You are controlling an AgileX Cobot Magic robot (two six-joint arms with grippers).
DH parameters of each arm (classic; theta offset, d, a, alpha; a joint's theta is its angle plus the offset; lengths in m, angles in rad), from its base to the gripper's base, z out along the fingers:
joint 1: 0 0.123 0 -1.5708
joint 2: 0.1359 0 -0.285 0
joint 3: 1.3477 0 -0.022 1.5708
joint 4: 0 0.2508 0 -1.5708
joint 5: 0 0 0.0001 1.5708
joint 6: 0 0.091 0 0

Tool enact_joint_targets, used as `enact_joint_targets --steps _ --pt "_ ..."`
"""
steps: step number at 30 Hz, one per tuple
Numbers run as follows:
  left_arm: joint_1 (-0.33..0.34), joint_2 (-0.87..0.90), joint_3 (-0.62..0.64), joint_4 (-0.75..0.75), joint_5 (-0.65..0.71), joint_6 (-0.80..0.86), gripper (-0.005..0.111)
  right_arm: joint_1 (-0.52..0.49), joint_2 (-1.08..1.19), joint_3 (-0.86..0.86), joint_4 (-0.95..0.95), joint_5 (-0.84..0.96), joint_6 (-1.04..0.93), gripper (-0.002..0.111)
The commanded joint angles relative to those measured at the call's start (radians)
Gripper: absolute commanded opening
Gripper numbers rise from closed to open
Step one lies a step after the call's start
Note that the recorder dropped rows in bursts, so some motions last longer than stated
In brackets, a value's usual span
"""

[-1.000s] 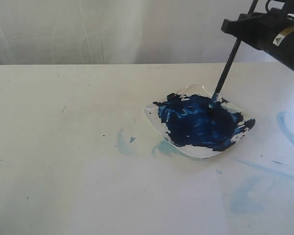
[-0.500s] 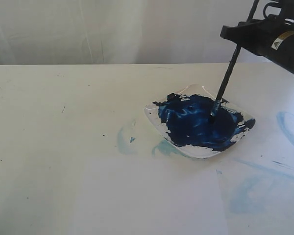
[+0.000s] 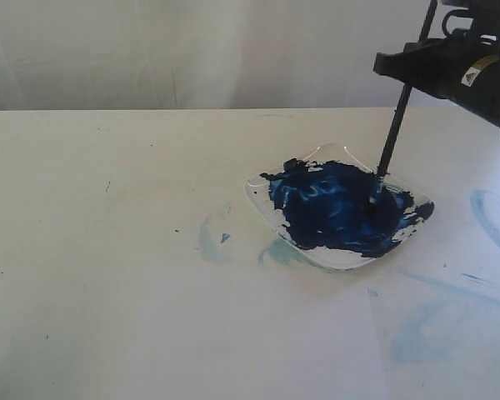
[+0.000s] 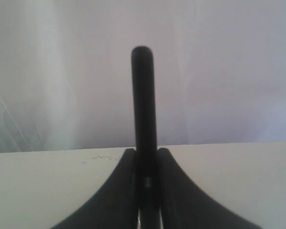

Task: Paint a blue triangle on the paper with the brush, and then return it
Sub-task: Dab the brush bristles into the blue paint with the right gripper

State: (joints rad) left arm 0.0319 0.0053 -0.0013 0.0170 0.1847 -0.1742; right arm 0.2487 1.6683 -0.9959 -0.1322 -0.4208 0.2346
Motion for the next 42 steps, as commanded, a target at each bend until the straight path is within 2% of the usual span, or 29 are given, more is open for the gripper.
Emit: enact_joint_targets --steps 1,5,12,16,21,31,42 --pt "-0.009 -0.005 0.001 0.000 -0.005 -0.007 0.000 -0.001 -0.006 -0.003 0.000 -0.009 -0.055 0.000" --pt "-0.009 -0.005 0.001 0.000 -0.005 -0.007 0.000 -0.001 -0.004 -0.003 0.000 -0.074 -0.125 0.000" --pt "-0.009 -0.005 0.001 0.000 -0.005 -0.007 0.000 -0.001 -0.002 -0.003 -0.002 -0.052 -0.132 0.000" --pt "-0.009 -0.005 0.001 0.000 -0.005 -0.007 0.000 0.001 -0.002 -0.003 -0.024 -0.045 -0.035 0.000" --pt "-0.009 -0.005 0.001 0.000 -0.005 -0.007 0.000 0.001 -0.002 -0.003 -0.154 -0.026 0.014 0.000" --pt "-0.009 -0.005 0.001 0.000 -0.005 -0.007 0.000 0.001 -0.002 -0.003 -0.195 -0.007 0.153 0.000" --pt "-0.009 -0.005 0.001 0.000 -0.005 -0.007 0.000 0.001 -0.045 -0.003 -0.243 -0.264 0.405 0.000"
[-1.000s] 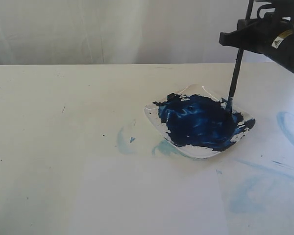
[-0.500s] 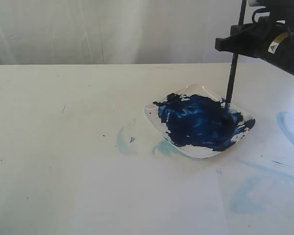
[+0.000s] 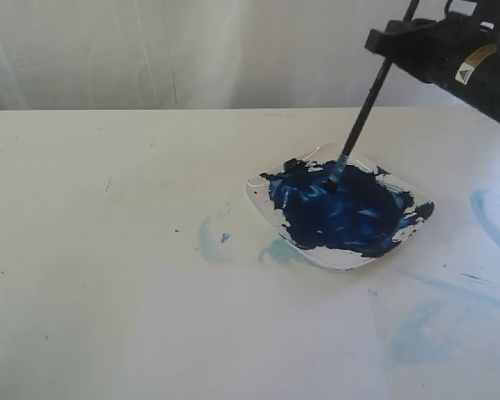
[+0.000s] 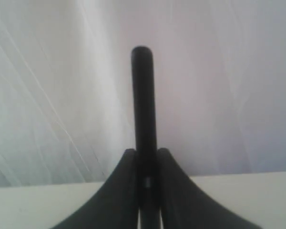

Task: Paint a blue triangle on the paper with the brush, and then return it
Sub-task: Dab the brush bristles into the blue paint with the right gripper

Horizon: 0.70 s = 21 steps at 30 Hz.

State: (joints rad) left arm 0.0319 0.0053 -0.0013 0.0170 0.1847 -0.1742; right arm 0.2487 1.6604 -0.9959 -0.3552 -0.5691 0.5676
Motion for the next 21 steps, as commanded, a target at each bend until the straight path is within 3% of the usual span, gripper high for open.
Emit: enact_joint_targets --steps 1,6,13,21 --pt "-0.009 -0.005 0.001 0.000 -0.005 -0.007 0.000 0.001 -0.046 -0.003 -0.022 -0.128 0.072 0.000" --pt "-0.009 -0.005 0.001 0.000 -0.005 -0.007 0.000 0.001 -0.104 -0.003 -0.044 -0.136 0.072 0.000" --pt "-0.009 -0.005 0.001 0.000 -0.005 -0.007 0.000 0.001 -0.170 0.006 -0.295 -0.050 0.072 0.000" --pt "-0.009 -0.005 0.001 0.000 -0.005 -0.007 0.000 -0.001 -0.153 0.098 -0.310 0.029 0.058 0.000"
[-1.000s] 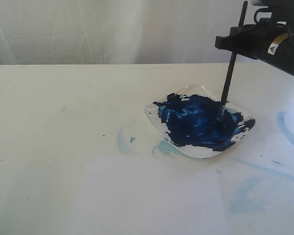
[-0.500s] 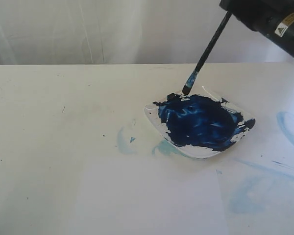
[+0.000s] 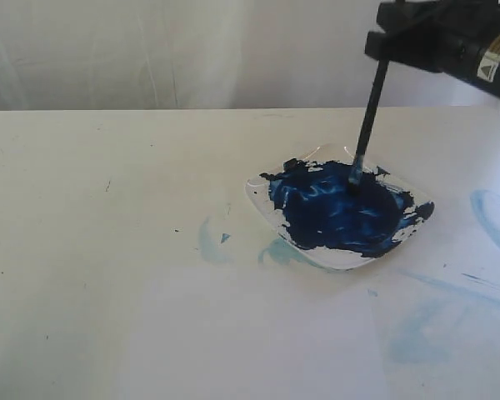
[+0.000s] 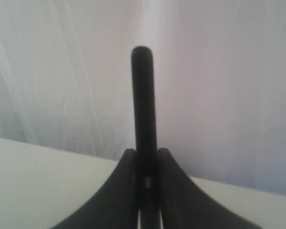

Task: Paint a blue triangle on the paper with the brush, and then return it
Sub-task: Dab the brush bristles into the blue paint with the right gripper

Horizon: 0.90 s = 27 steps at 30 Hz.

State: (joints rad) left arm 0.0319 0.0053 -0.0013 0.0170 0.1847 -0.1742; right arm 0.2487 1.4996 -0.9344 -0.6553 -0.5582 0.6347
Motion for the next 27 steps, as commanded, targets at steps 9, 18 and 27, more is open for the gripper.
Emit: enact_joint_targets --steps 9,18,27 --pt "-0.009 -0.005 0.001 0.000 -0.007 -0.007 0.000 -0.001 -0.031 0.051 -0.012 -0.018 -0.002 0.000" --pt "-0.009 -0.005 0.001 0.000 -0.129 -0.007 0.000 -0.001 -0.119 0.051 -0.013 -0.018 0.001 0.000" --pt "-0.009 -0.005 0.001 0.000 -0.713 -0.039 0.000 -0.001 -0.222 0.051 -0.020 -0.018 0.069 0.000"
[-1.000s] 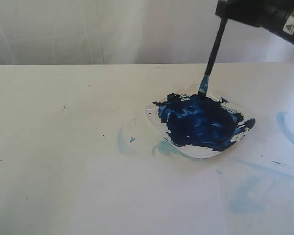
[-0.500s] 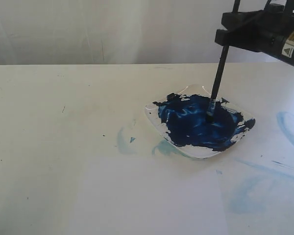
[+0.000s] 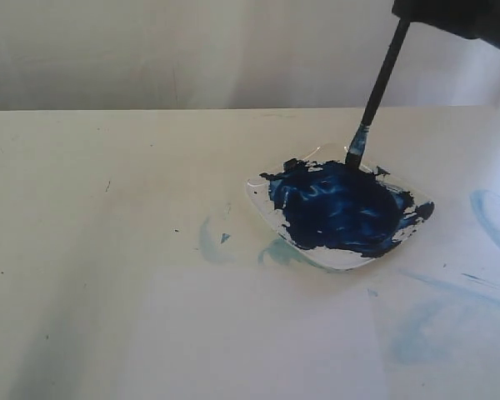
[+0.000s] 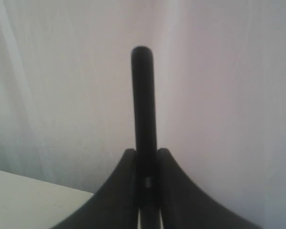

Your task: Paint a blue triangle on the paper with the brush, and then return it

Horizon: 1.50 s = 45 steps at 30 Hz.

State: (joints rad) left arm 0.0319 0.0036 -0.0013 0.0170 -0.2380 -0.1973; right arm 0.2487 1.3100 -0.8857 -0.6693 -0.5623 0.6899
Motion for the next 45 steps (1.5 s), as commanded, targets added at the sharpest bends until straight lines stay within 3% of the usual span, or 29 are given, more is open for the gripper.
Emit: enact_joint_targets --steps 1,3,4,5,7,9,11,14,15,16,17,19,25,28,36,45 --pt "-0.009 -0.004 0.001 0.000 -0.420 -0.016 0.000 -0.001 -0.041 0.003 -0.006 -0.014 0.016 0.000" --pt "-0.005 -0.004 -0.002 -0.078 -0.471 0.069 0.000 -0.001 -0.045 0.003 -0.008 -0.014 0.039 0.000" --pt "-0.005 -0.001 -0.031 -0.125 -0.399 0.097 0.000 0.001 -0.045 0.003 -0.008 -0.014 0.041 0.000" --pt "-0.005 0.038 -0.096 -0.181 -0.257 0.154 0.000 0.001 -0.045 0.003 -0.013 -0.014 0.050 0.000" --pt "-0.005 0.154 -0.198 -0.169 -0.109 0.197 0.000 0.001 -0.045 0.003 -0.014 -0.017 0.057 0.000" --pt "-0.005 0.354 -0.330 -0.007 0.092 0.197 0.000 0.001 -0.045 0.003 -0.015 -0.017 0.127 0.000" --pt "-0.014 0.540 -0.436 -0.002 0.307 0.188 0.000 0.001 -0.045 0.003 -0.067 -0.021 0.191 0.000" --pt "-0.129 0.775 -0.574 -0.112 0.548 0.310 0.000 0.001 -0.052 0.003 -0.272 -0.054 0.296 0.000" --pt "-0.204 0.896 -0.633 -0.249 0.684 0.523 0.000 0.001 -0.053 0.003 -0.365 -0.106 0.350 0.000" --pt "-0.236 0.955 -0.661 -0.357 0.757 0.657 0.000 0.001 -0.053 0.003 -0.407 -0.139 0.372 0.000" --pt "-0.274 1.056 -0.697 -0.611 0.890 0.928 0.000 0.001 -0.054 0.003 -0.477 -0.215 0.372 0.000" --pt "-0.286 1.148 -0.708 -0.784 0.995 1.124 0.000 0.001 -0.056 0.003 -0.508 -0.272 0.374 0.000" --pt "-0.286 1.387 -0.707 -1.016 1.016 1.392 0.000 0.001 -0.064 0.011 -0.654 -0.432 0.552 0.000" --pt "-0.286 1.434 -0.707 -1.071 1.016 1.482 0.000 0.001 -0.064 0.059 -0.603 -0.471 0.546 0.000" --pt "-0.290 1.605 -0.707 -1.047 1.007 1.482 0.000 0.054 -0.064 0.205 -0.465 -0.469 0.406 0.000" --pt "-0.371 1.648 -0.711 -0.920 0.905 1.535 0.000 0.182 -0.064 0.225 -0.419 -0.467 0.327 0.000"
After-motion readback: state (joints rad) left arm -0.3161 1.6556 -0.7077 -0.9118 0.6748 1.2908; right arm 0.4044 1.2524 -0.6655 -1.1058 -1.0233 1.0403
